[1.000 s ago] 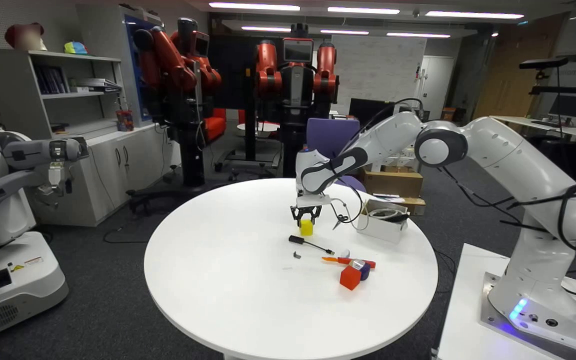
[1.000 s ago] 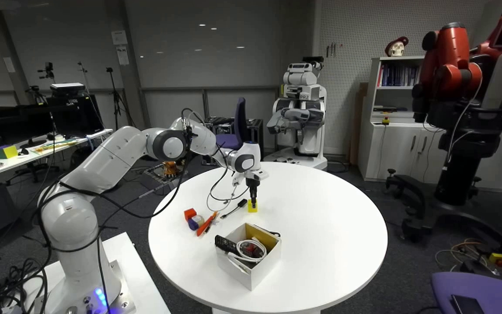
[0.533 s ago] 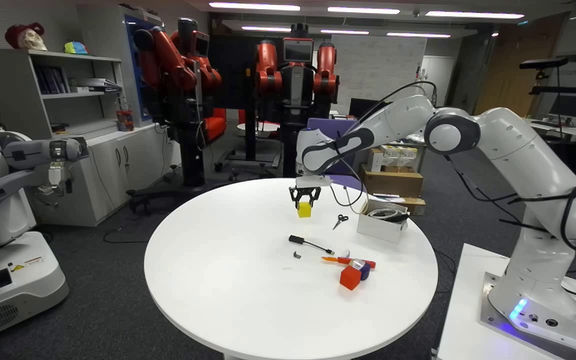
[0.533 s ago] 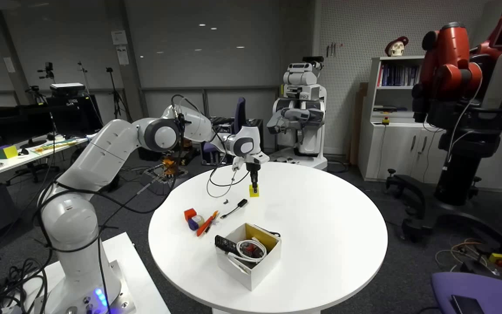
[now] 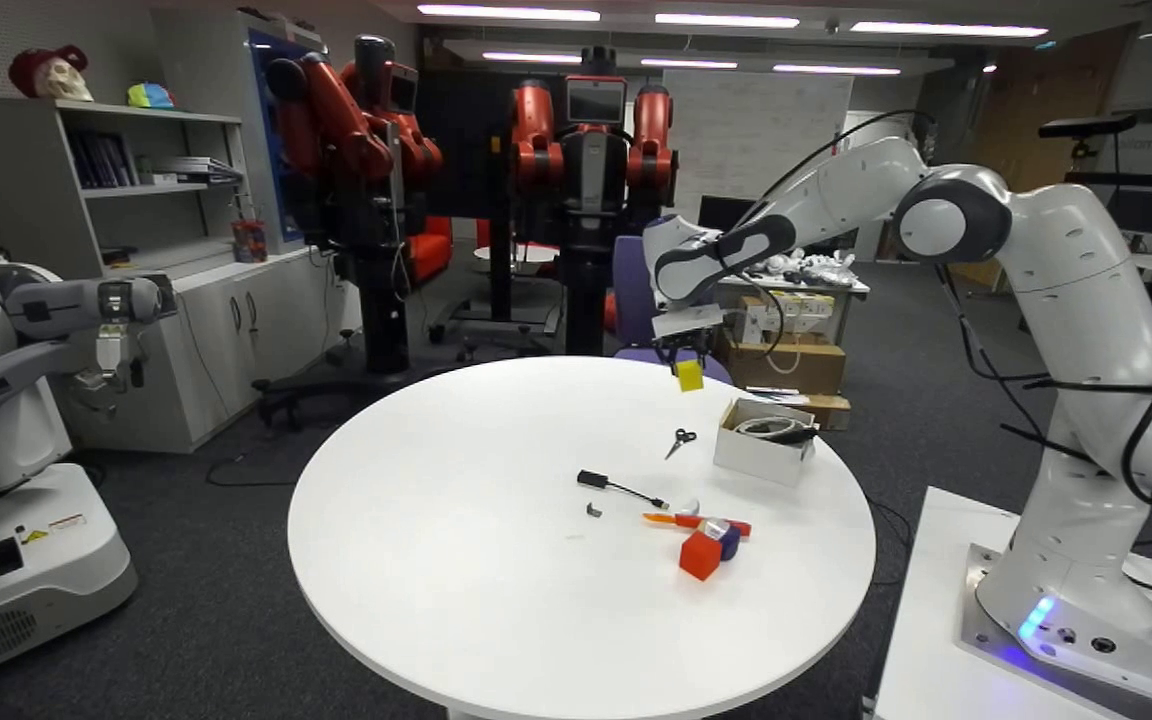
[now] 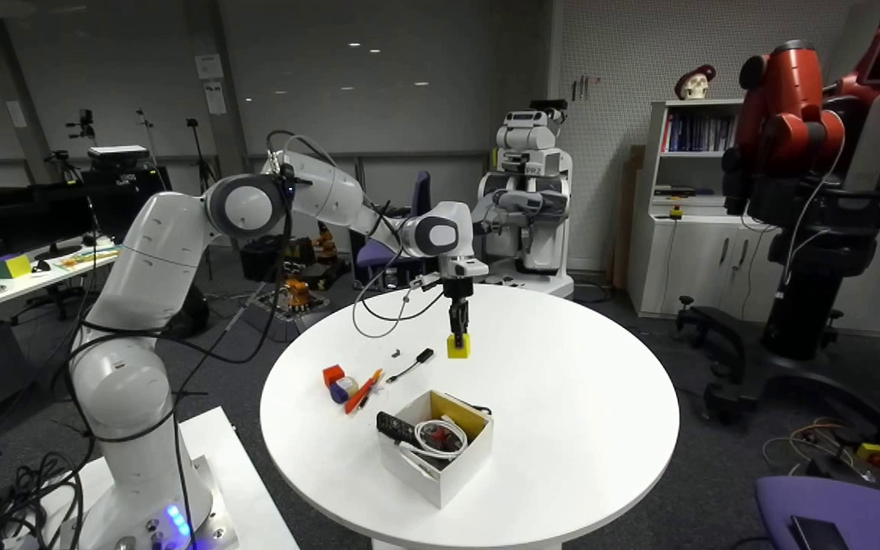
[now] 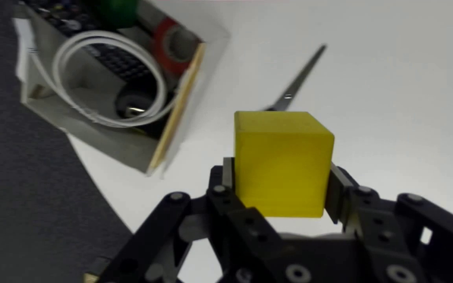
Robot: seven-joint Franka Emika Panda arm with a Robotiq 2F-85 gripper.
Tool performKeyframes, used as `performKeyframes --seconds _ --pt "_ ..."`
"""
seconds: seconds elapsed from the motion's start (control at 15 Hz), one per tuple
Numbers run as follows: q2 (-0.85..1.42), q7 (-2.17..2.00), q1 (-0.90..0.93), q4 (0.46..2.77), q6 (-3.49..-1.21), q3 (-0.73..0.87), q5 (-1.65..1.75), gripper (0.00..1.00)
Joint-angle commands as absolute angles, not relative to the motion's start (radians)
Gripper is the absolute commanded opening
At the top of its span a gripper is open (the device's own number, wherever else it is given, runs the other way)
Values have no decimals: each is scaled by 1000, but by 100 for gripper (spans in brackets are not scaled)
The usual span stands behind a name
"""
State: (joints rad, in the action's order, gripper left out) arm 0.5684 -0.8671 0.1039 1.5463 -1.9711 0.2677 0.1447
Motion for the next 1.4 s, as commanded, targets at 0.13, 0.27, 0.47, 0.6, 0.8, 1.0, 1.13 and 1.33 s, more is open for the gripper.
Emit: performKeyframes --seconds 0.13,0.27,0.47,0.6,0.8,1.0,1.13,1.33 --pt "495 -998 58 1709 -1824 308 294 30" --pt "526 -1032 34 1719 -1788 306 313 30" --pt "574 -1068 5 1730 -1783 300 321 30" --pt "594 -1084 -3 1727 -1777 300 319 80" --pt "572 -1067 -5 1741 -1767 295 312 94" --pt "479 -1053 3 1800 -1792 286 314 100" --pt "409 -1062 9 1833 -1797 274 306 100" --pt "279 -1098 27 1900 -1828 238 295 100"
